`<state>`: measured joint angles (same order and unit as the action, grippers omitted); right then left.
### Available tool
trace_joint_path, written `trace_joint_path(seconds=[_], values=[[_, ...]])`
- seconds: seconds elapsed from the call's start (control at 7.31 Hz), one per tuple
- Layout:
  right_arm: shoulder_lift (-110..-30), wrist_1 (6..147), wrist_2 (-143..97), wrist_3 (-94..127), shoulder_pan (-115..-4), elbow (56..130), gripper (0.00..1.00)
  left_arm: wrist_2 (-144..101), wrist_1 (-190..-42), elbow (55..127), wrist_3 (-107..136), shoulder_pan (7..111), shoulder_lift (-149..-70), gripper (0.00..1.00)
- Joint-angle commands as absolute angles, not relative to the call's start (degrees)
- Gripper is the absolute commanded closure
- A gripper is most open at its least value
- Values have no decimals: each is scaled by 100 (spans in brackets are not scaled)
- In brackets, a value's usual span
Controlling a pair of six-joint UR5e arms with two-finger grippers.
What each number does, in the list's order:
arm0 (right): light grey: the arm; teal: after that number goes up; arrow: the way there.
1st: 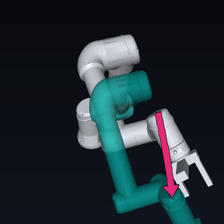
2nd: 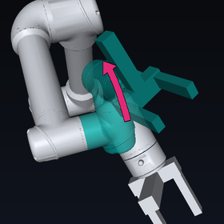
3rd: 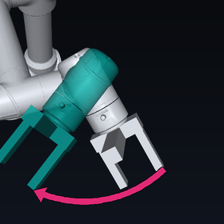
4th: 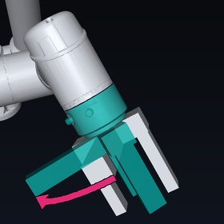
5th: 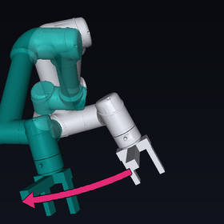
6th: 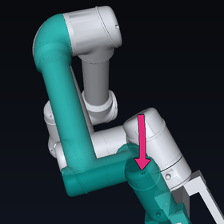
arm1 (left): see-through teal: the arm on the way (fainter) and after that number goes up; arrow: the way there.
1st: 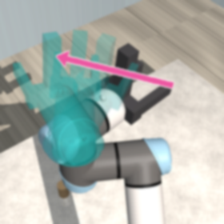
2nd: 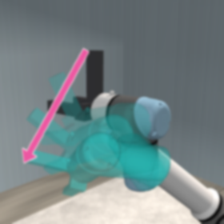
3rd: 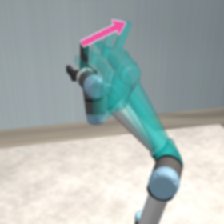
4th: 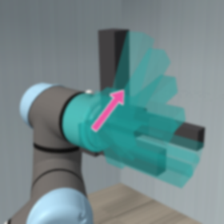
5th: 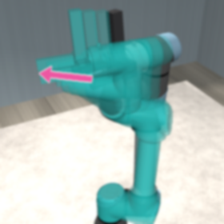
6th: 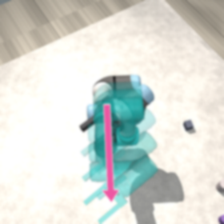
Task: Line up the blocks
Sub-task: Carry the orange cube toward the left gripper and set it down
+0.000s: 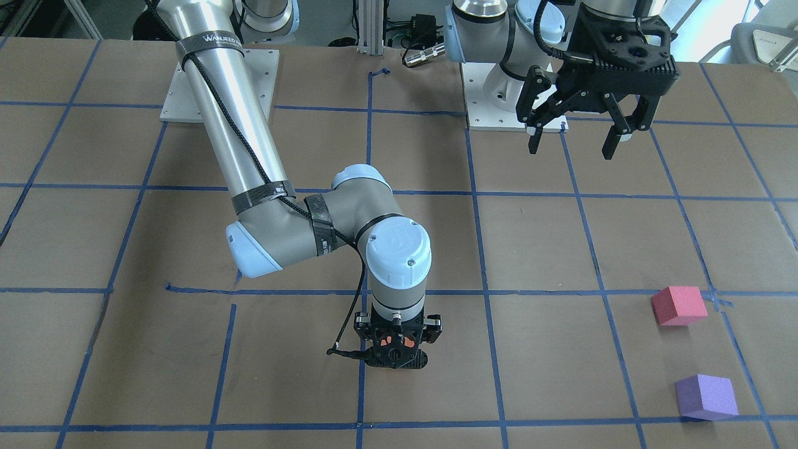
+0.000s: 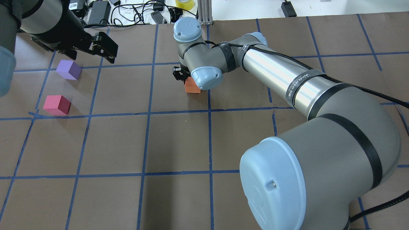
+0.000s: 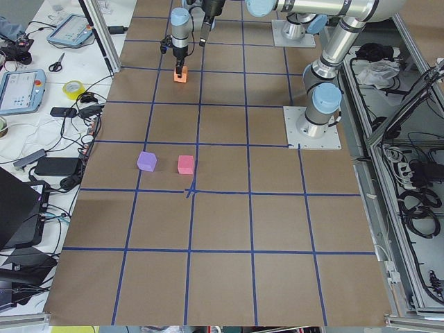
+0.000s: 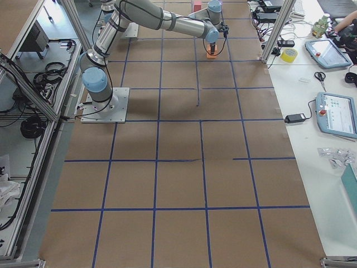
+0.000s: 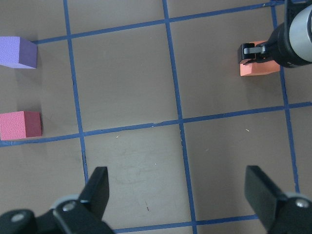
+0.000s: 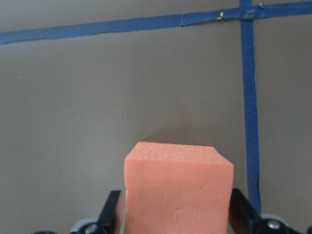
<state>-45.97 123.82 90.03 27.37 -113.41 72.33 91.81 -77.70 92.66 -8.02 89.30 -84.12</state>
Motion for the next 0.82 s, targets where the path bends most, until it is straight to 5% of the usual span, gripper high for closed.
trace_joint_path(seconds=[0.0,0.68], values=[[-4719,12340,9009,2733,-11338,7225,0,9176,-7770,9264,-782,8938,-8394,0],[-6535,10473,9026,1464,-10242,7443,0,8499,-6587,8983,-303,8850,-9155,0]])
